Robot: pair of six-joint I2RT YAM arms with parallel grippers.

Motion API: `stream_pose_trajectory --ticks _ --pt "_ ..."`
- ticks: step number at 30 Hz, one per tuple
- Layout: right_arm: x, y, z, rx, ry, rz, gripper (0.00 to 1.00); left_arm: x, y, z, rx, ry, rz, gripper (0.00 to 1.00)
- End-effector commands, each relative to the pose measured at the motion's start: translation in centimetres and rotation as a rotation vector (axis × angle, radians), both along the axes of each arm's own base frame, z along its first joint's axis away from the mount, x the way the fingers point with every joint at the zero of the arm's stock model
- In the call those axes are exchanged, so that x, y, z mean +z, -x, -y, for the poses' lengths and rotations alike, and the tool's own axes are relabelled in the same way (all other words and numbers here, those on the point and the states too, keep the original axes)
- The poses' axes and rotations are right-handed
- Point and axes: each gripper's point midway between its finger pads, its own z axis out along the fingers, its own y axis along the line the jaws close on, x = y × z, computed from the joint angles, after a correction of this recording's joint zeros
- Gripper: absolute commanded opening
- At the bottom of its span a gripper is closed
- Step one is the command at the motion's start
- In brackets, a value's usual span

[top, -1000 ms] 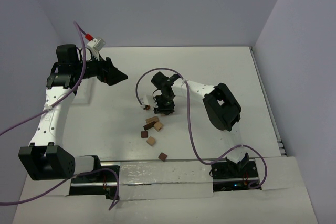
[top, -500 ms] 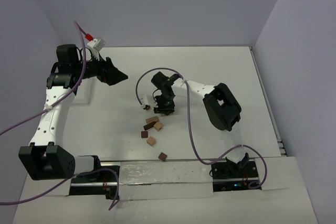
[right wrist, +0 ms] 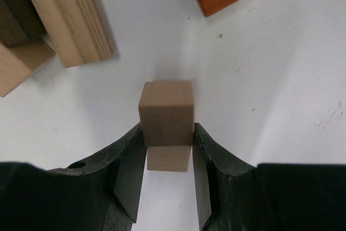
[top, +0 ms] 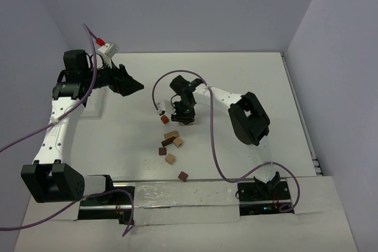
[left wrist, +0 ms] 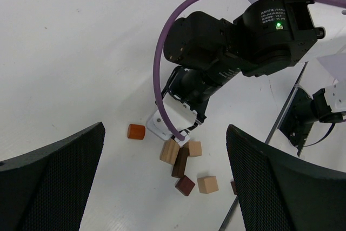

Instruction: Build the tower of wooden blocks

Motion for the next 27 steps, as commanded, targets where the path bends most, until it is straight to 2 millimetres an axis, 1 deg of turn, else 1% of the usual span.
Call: stream_pose_trajectory --ticks 1,7,9,14,17,22,27 --pt "0.4 -1.2 -0.2 -0.028 -0.002 0.026 0.06 0.9 -0.5 -0.1 -0.011 0.005 0.052 0.99" --pt "-0.4 -0.8 0.3 -0.028 0.017 0.014 0.06 0.9 -0.5 -0.2 -0.007 -0.001 0.054 0.99" --pt "-0.6 -0.7 0.5 -0.029 0.024 0.019 0.09 0.9 -0.6 -0.1 -0.008 0.000 0.054 0.99" --pt "-1.0 -0.7 0.8 -0.028 0.036 0.021 0.11 1.0 -0.7 -0.1 -0.011 0.002 0.055 0.99" --pt "-1.1 -0.8 0.8 -0.026 0.038 0.023 0.09 1.1 -0.8 -0.1 -0.010 0.002 0.056 0.99" --pt "-1.3 -0.9 0.9 -0.025 0.046 0.024 0.01 1.2 -0.9 -0.2 -0.005 -0.002 0.060 0.99" --pt "-1.9 -0.8 1.2 -0.016 0.061 0.023 0.00 1.2 -0.9 -0.2 -0.003 -0.003 0.060 0.99"
